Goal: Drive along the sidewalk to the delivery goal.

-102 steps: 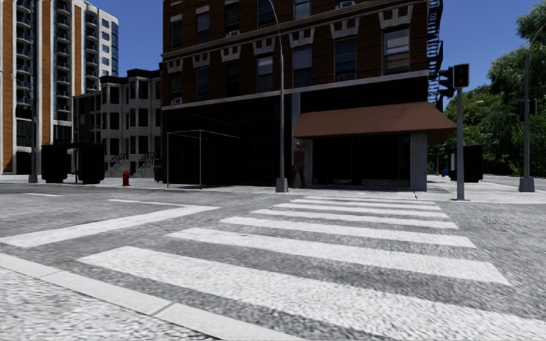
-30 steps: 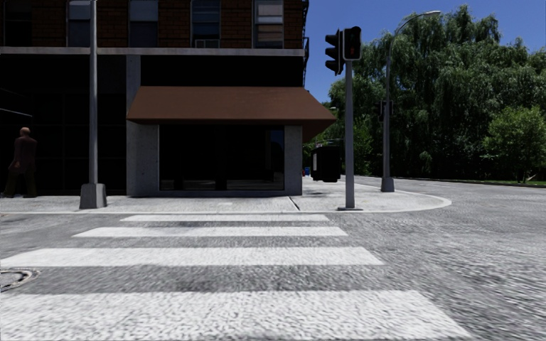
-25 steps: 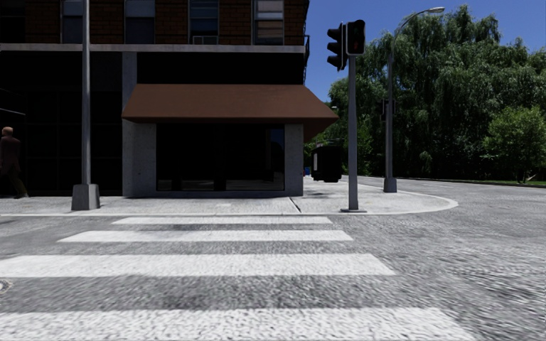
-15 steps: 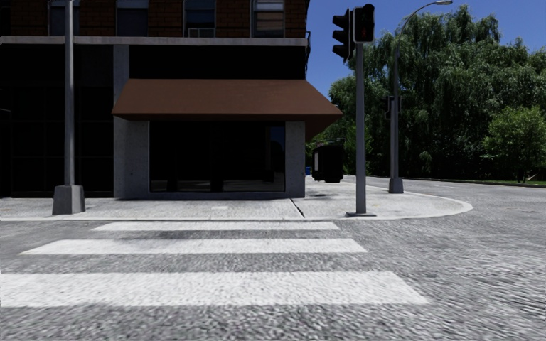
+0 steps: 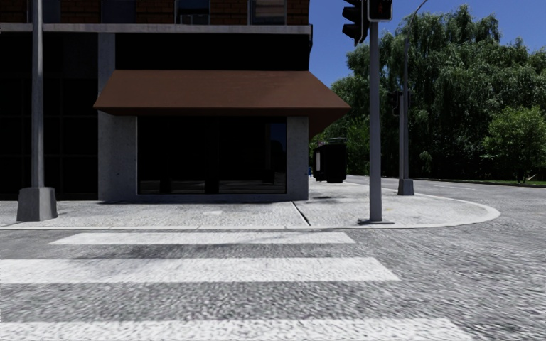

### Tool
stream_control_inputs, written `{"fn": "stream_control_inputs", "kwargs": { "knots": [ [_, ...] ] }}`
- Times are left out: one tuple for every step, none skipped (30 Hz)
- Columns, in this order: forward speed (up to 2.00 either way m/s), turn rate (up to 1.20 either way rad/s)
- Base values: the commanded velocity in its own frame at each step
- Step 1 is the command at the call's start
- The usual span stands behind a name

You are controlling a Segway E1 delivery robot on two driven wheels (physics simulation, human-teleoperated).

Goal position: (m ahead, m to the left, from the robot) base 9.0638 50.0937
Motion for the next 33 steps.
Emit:
{"fn": "stream_control_inputs", "kwargs": {
  "knots": [
    [1.35, 0.0],
    [1.35, 0.0],
    [1.35, 0.0],
    [1.35, 0.0],
    [1.35, 0.0],
    [1.35, 0.0],
    [1.35, 0.0],
    [1.35, 0.0],
    [1.35, 0.0],
    [1.35, 0.0],
    [1.35, 0.0],
    [1.35, 0.0],
    [1.35, 0.0],
    [1.35, 0.0],
    [1.35, 0.0],
    [1.35, 0.0],
    [1.35, 0.0],
    [1.35, 0.0],
    [1.35, 0.0],
    [1.35, 0.0],
    [1.35, 0.0],
    [1.35, 0.0],
    [1.35, 0.0],
    [1.35, 0.0],
    [1.35, 0.0],
    [1.35, 0.0],
    [1.35, 0.0],
    [1.35, 0.0],
    [1.35, 0.0],
    [1.35, 0.0],
    [1.35, 0.0],
    [1.35, 0.0],
    [1.35, 0.0]
  ]
}}
